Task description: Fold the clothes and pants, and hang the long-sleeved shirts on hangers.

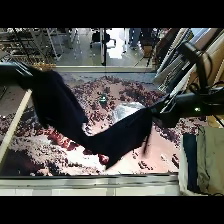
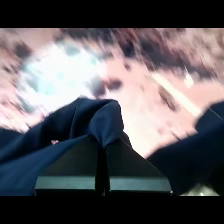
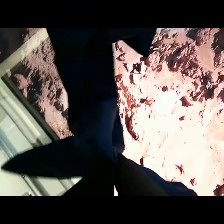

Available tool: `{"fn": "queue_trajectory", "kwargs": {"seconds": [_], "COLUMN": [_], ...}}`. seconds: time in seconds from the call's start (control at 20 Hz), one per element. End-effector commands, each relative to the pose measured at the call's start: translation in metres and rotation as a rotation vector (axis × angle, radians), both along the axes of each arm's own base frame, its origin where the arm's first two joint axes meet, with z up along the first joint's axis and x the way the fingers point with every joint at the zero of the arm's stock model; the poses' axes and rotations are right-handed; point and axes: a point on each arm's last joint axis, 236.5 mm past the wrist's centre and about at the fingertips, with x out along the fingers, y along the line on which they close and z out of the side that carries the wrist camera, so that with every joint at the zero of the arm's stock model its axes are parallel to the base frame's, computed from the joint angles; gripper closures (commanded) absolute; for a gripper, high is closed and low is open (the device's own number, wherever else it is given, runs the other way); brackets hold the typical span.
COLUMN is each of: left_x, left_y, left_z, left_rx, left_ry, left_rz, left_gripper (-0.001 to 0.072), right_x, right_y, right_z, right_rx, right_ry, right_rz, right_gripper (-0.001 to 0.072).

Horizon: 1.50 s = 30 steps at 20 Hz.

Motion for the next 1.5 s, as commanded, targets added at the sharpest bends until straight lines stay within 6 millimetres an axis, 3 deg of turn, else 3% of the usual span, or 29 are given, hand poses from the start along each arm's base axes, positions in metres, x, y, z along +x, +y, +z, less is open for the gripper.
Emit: {"fn": "queue_trajectory", "kwargs": {"seconds": [0.0, 0.15, 0.25, 0.35, 0.45, 0.5, 0.55, 0.6, 0.65, 0.75, 0.85, 1.0, 1.15, 1.45], "left_x": [-0.032, -0.044, -0.071, -0.097, -0.119, -0.129, -0.136, -0.14, -0.142, -0.142, -0.143, -0.142, -0.142, -0.142], "left_y": [-0.007, -0.012, -0.019, -0.01, 0.016, 0.032, 0.046, 0.058, 0.066, 0.078, 0.085, 0.088, 0.088, 0.088], "left_z": [-0.068, -0.109, -0.139, -0.173, -0.21, -0.223, -0.232, -0.236, -0.235, -0.227, -0.222, -0.221, -0.221, -0.221], "left_rx": [0.111, 0.102, 0.114, 0.168, 0.267, 0.313, 0.339, 0.348, 0.338, 0.319, 0.31, 0.306, 0.306, 0.306], "left_ry": [0.268, 0.409, 0.522, 0.62, 0.705, 0.739, 0.762, 0.774, 0.775, 0.756, 0.738, 0.734, 0.736, 0.736], "left_rz": [-0.102, -0.127, -0.187, -0.189, -0.129, -0.092, -0.056, -0.018, 0.011, 0.065, 0.1, 0.112, 0.111, 0.111], "left_gripper": [0.0699, 0.0699, 0.0699, 0.0699, 0.0699, 0.0699, 0.0699, 0.0699, 0.0699, 0.0699, 0.0699, 0.0698, 0.0698, 0.0698], "right_x": [-0.025, -0.049, -0.075, -0.108, -0.128, -0.119, -0.094, -0.051, -0.003, 0.086, 0.13, 0.158, 0.177, 0.175], "right_y": [-0.002, -0.009, -0.004, 0.018, 0.054, 0.071, 0.09, 0.105, 0.112, 0.102, 0.099, 0.129, 0.172, 0.221], "right_z": [-0.035, -0.09, -0.128, -0.156, -0.174, -0.179, -0.18, -0.173, -0.16, -0.139, -0.154, -0.207, -0.256, -0.343], "right_rx": [-0.069, -0.122, -0.135, -0.102, -0.043, -0.02, 0.021, 0.093, 0.173, 0.286, 0.288, 0.25, 0.269, 0.199], "right_ry": [0.156, 0.364, 0.502, 0.617, 0.659, 0.606, 0.51, 0.378, 0.26, 0.101, 0.148, 0.346, 0.487, 0.697], "right_rz": [0.107, 0.151, 0.187, 0.267, 0.328, 0.306, 0.246, 0.136, -0.001, -0.23, -0.279, -0.204, -0.147, -0.12], "right_gripper": [0.07, 0.0701, 0.0701, 0.07, 0.068, 0.0538, 0.0319, 0.0138, 0.0146, 0.0146, 0.0143, 0.0114, 0.0103, 0.0106]}}
